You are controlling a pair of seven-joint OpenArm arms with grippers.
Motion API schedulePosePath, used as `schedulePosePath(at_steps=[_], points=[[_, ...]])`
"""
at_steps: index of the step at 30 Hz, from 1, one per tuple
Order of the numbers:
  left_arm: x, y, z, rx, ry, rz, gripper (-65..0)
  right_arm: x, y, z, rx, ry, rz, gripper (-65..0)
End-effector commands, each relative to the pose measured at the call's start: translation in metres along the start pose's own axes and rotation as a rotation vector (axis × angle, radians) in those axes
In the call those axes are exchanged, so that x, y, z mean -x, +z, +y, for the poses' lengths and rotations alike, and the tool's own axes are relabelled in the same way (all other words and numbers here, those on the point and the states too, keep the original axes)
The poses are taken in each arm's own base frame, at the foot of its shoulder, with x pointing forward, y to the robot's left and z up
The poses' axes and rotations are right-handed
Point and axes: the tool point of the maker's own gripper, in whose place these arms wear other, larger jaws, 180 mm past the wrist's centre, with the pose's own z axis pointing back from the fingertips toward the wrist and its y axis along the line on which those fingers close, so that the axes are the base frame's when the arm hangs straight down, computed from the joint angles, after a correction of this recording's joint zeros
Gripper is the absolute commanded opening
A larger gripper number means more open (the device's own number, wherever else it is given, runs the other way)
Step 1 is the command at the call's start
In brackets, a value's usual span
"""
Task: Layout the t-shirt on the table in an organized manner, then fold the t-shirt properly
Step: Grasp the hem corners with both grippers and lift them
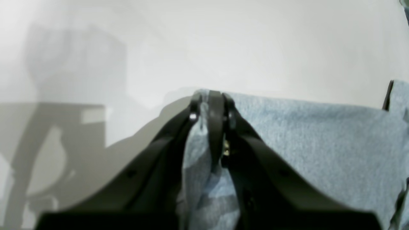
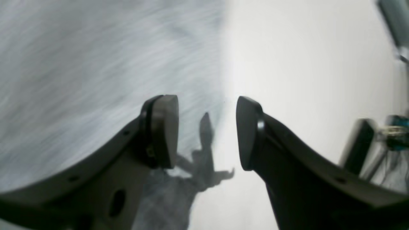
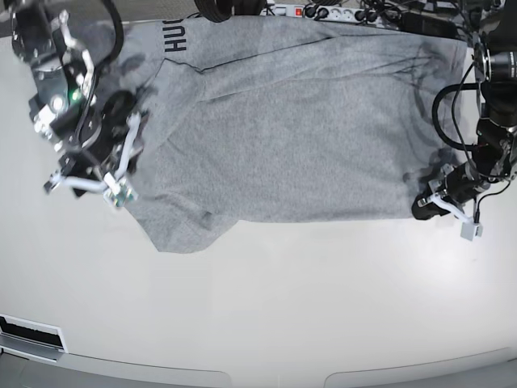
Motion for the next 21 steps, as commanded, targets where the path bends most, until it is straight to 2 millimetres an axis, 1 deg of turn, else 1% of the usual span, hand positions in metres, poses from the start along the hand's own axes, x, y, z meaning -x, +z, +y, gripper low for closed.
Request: schedulePosePath(at_steps=[1,4,6,9,13,15,17,19,21], points=[[-0.022,0.005,0.004,-0.012,-0.010,-0.043,-65.0,-0.017,-0.004,-0.021,0.048,-0.007,-0.044,-33.7],[-0.019,0.005,0.006,-0.015,-0.011,-0.020,-65.0,-0.033,-0.030,-0.045,0.061,-0.075,-0.047,-33.6],[-0.017,0.005,0.005,-0.014,-0.011,-0.013,-65.0,-0.039,-0.051,-0.052,0.028,-0.120,-0.023,-33.3],[-0.018,0.005,0.005,-0.013,-0.011,-0.015,-65.0,-0.040,-0.083,-0.048,-0.091,-0.179,0.027,-33.3],[-0.018,0.005,0.008,-0.027,-0.005,-0.016,-65.0,-0.040,-0.117,-0.029,-0.295,-0.300,0.075,-33.3],[-0.019,0.005,0.008,-0.031,-0.003,-0.020,-65.0,-0.042,-0.128,-0.020,-0.392,-0.385,0.087,-33.3],[-0.019,0.005,0.008,-0.027,0.003,-0.024,-65.0,-0.047,-0.133,-0.014,-0.475,-0.485,0.075,-33.3],[-0.019,0.005,0.005,-0.011,-0.001,-0.025,-65.0,-0.050,-0.136,-0.015,-0.520,-0.610,0.047,-33.3],[-0.021,0.005,-0.001,0.022,-0.004,-0.032,-65.0,-0.051,-0.139,-0.021,-0.521,-0.732,0.015,-33.3]])
